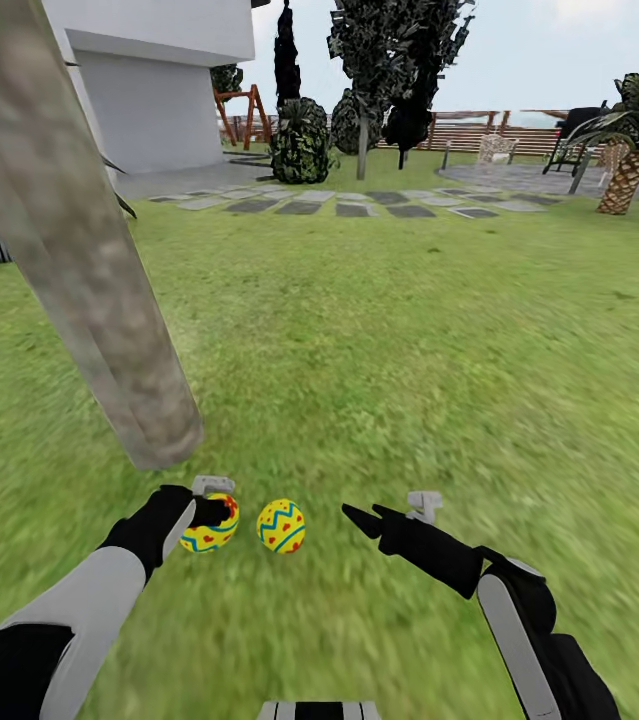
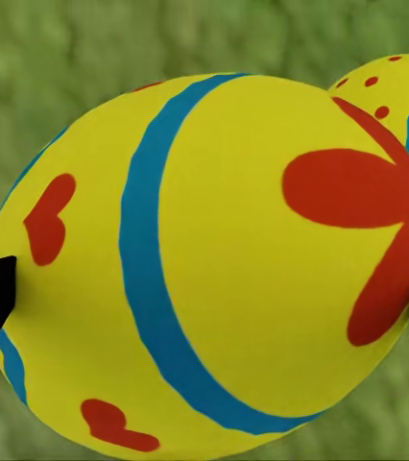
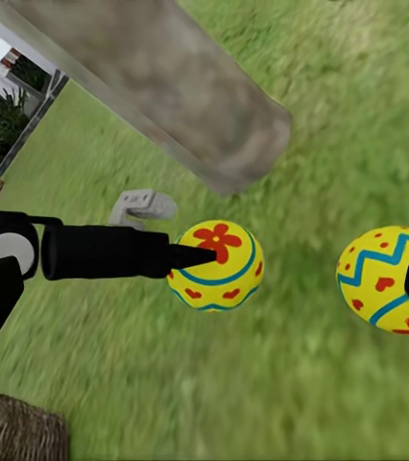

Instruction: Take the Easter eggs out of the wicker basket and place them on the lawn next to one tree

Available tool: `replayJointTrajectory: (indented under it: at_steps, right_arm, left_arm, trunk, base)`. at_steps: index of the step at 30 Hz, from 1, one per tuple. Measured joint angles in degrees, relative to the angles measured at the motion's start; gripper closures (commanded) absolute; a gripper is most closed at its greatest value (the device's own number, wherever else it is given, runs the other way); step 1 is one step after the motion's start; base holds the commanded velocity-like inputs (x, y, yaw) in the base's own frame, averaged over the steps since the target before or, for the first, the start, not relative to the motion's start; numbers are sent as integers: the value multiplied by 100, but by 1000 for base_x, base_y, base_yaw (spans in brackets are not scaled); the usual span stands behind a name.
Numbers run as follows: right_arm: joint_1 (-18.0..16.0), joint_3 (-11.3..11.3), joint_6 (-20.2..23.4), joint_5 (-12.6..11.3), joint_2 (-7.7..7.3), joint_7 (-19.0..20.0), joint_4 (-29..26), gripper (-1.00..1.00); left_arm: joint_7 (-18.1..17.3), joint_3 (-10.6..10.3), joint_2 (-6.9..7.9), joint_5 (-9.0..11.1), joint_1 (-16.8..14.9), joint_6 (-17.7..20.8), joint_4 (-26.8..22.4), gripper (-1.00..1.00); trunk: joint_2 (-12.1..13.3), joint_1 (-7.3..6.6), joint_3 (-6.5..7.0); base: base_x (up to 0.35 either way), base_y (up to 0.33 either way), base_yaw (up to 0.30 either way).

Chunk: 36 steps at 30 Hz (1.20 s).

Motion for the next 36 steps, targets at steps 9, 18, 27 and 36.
replayJointTrajectory:
  at_steps: [9, 18, 27, 36]
  right_arm:
    - [8, -56, 100, -1, 0, 7, 0, -100]
    - [16, -62, 110, -2, 3, 7, 0, -100]
    - [16, -56, 114, -2, 9, 7, 0, -100]
    - [12, -46, 118, -5, 41, -5, 0, -100]
  left_arm:
    - [-41, 1, 7, 1, 0, -48, -28, 100]
    - [-52, 25, 13, 0, 2, -71, -66, 100]
    - [-61, 17, 31, 0, 8, -91, -254, 100]
    - [-65, 12, 50, 0, 9, -91, -516, 100]
  trunk:
    - [-1, 3, -22]
    - [-13, 27, -221]
    - [-25, 50, -420]
    - [-35, 67, -576]
  base:
    - [4, 1, 0]
    - [0, 0, 0]
    - [0, 0, 0]
    - [0, 0, 0]
